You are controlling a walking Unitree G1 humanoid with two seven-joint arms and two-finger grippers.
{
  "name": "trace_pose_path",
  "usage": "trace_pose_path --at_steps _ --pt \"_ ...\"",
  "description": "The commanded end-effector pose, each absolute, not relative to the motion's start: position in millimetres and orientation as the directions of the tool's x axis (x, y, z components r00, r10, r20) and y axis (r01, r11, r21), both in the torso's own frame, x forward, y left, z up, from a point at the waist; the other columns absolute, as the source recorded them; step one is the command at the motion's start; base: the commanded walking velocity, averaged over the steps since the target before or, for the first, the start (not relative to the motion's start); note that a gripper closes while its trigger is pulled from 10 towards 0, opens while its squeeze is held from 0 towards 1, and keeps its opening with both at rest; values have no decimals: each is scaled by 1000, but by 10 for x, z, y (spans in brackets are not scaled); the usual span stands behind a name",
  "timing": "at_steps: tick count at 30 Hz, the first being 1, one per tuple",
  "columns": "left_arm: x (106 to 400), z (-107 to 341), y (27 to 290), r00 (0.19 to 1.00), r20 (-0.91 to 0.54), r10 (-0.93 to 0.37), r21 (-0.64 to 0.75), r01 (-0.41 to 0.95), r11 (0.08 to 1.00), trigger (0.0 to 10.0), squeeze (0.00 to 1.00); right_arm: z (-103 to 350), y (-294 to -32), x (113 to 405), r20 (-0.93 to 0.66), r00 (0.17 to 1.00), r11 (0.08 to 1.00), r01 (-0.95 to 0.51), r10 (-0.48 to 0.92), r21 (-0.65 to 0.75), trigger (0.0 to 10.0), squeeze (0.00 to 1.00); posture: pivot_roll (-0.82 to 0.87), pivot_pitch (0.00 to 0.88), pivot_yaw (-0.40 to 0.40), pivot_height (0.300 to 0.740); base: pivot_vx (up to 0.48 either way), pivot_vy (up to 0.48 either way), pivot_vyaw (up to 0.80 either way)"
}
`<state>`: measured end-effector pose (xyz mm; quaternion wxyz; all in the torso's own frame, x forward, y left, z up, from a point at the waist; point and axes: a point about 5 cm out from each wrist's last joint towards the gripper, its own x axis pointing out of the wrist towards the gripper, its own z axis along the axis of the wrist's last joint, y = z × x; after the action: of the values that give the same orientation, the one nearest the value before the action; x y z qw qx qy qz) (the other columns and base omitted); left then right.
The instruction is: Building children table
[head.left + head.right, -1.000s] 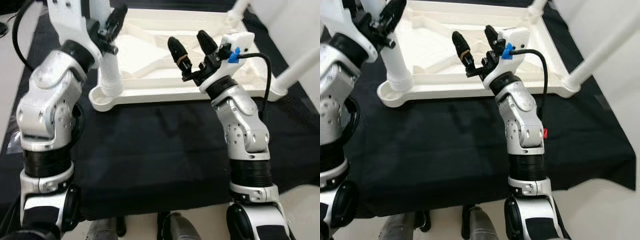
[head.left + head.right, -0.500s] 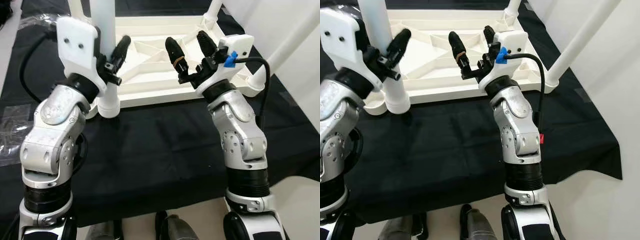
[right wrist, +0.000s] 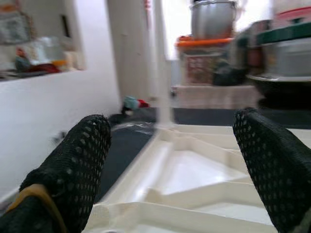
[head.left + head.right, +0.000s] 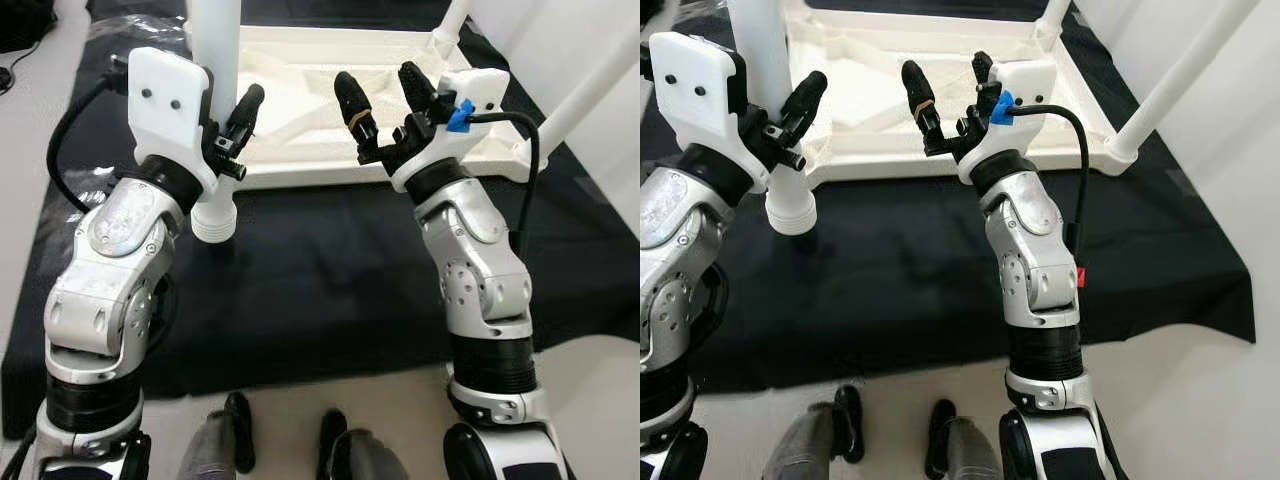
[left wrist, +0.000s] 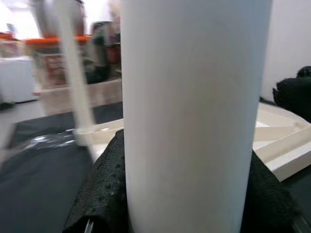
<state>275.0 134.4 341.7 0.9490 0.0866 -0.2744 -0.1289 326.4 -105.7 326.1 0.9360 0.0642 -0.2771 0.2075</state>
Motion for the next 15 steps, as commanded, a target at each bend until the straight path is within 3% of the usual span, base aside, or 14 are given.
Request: trace_pose_path --at_steps 1,10,15 --pt "2681 3432 1285 801 514 -306 246 205 948 10000 0 3200 -1084 3254 526 779 911 -411 342 17 10000 0 48 219 -123 740 -345 0 0" --pt "2670 3422 1308 807 516 -288 247 181 952 10000 0 3177 -1091 3257 511 792 917 -399 335 18 10000 0 47 221 -125 740 -343 0 0" --pt "2695 3311 1290 832 477 -282 217 200 956 10000 0 3086 -1119 3255 482 815 926 -377 321 20 10000 0 47 217 -122 740 -100 0 -800"
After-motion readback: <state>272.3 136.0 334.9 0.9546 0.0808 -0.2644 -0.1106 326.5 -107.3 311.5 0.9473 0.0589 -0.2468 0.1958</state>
